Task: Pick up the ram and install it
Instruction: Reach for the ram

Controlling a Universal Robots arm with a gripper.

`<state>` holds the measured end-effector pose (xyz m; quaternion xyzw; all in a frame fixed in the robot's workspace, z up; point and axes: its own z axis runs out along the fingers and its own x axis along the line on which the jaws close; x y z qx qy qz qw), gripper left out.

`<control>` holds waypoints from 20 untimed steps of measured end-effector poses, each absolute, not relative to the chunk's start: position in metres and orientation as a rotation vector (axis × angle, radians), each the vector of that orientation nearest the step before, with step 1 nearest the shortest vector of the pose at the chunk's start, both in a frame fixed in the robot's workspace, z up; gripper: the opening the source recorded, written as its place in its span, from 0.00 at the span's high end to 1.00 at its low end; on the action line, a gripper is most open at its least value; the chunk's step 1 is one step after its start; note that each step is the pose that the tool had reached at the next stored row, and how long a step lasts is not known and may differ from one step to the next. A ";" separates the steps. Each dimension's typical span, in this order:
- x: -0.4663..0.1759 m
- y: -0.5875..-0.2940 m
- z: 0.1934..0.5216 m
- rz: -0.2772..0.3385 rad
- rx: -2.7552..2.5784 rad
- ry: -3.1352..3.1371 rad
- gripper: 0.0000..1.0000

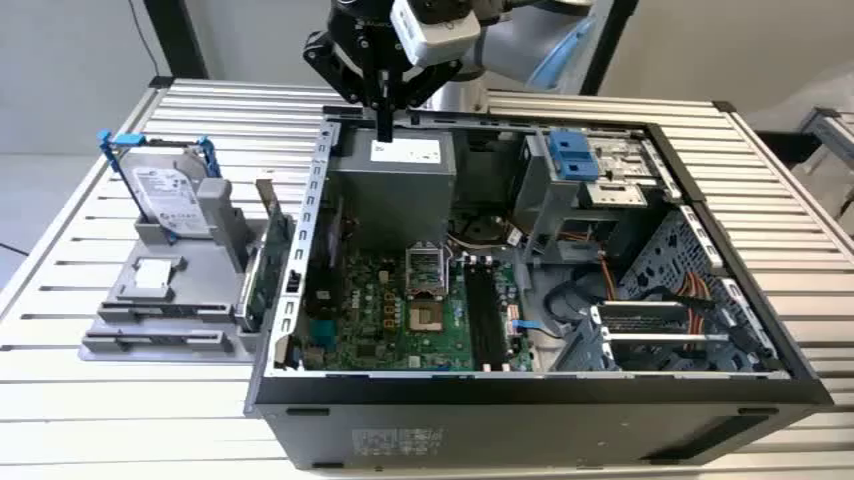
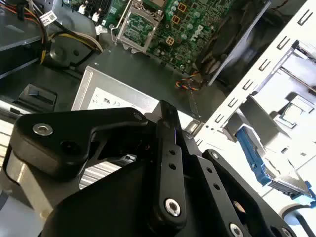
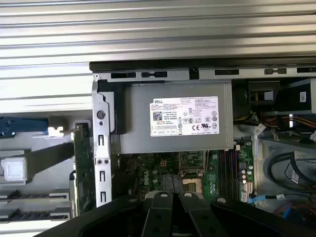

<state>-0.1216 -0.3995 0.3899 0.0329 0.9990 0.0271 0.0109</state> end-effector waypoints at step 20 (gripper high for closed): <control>-0.135 -0.399 0.390 0.084 0.103 3.117 1.00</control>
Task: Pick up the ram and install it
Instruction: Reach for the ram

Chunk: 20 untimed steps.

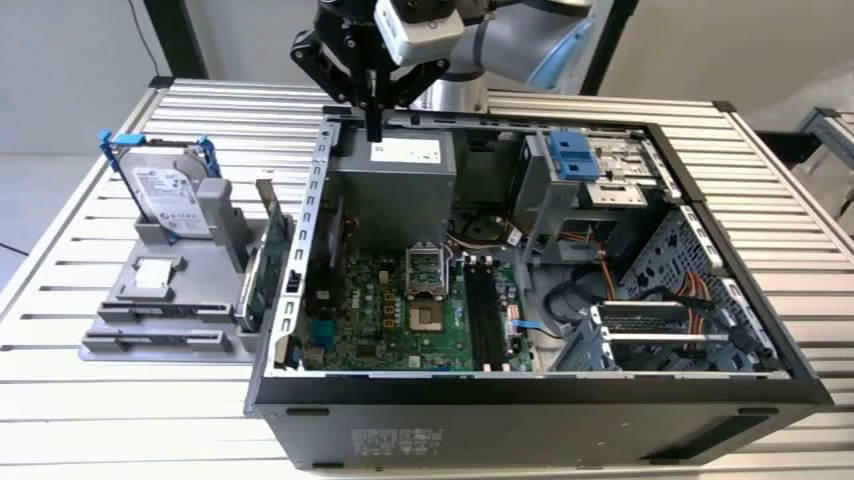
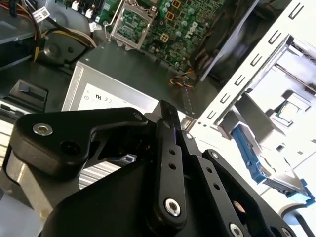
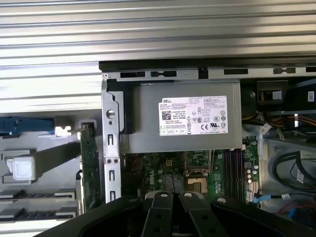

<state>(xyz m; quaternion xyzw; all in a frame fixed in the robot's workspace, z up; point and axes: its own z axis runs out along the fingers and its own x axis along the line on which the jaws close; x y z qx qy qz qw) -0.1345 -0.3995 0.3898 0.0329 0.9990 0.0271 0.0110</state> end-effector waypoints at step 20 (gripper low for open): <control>-0.166 -0.399 0.390 0.084 0.103 3.117 1.00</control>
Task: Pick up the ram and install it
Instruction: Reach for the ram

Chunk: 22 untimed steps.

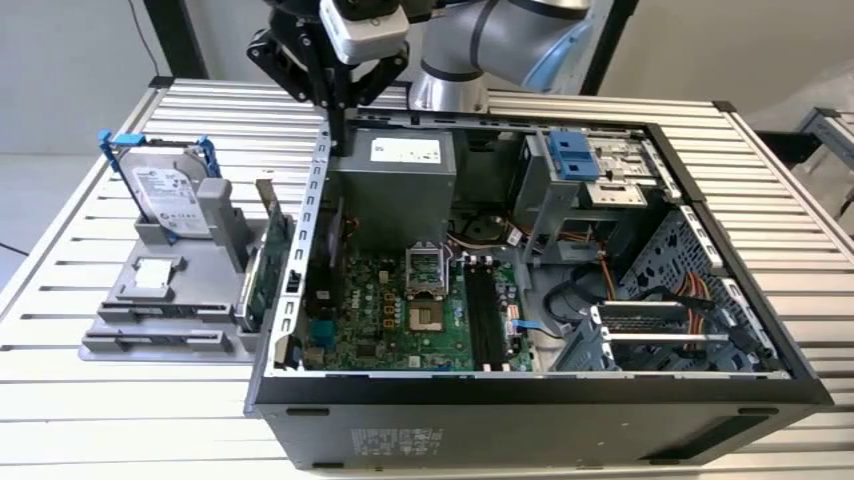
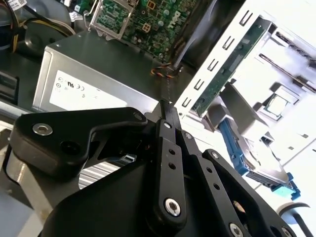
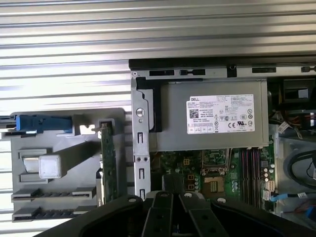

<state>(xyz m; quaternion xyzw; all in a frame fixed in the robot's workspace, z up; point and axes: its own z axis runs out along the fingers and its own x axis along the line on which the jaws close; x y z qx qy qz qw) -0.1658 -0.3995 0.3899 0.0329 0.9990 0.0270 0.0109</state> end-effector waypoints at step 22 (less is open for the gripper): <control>-0.199 -0.399 0.390 0.084 0.103 3.117 1.00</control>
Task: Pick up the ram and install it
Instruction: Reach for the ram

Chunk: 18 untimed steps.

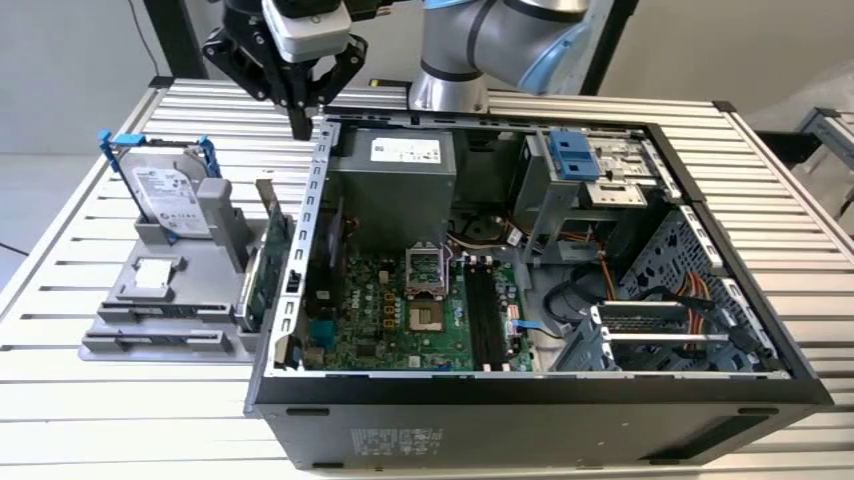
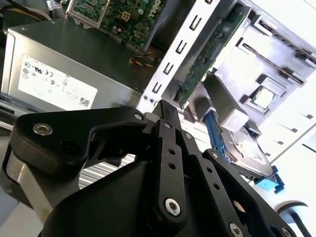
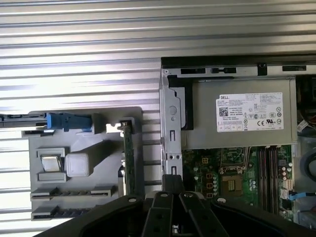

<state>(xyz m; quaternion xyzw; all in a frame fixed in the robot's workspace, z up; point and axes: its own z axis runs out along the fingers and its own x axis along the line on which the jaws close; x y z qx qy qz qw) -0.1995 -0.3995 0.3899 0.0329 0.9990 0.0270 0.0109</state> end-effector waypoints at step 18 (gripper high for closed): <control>-0.228 -0.399 0.390 0.084 0.103 3.117 1.00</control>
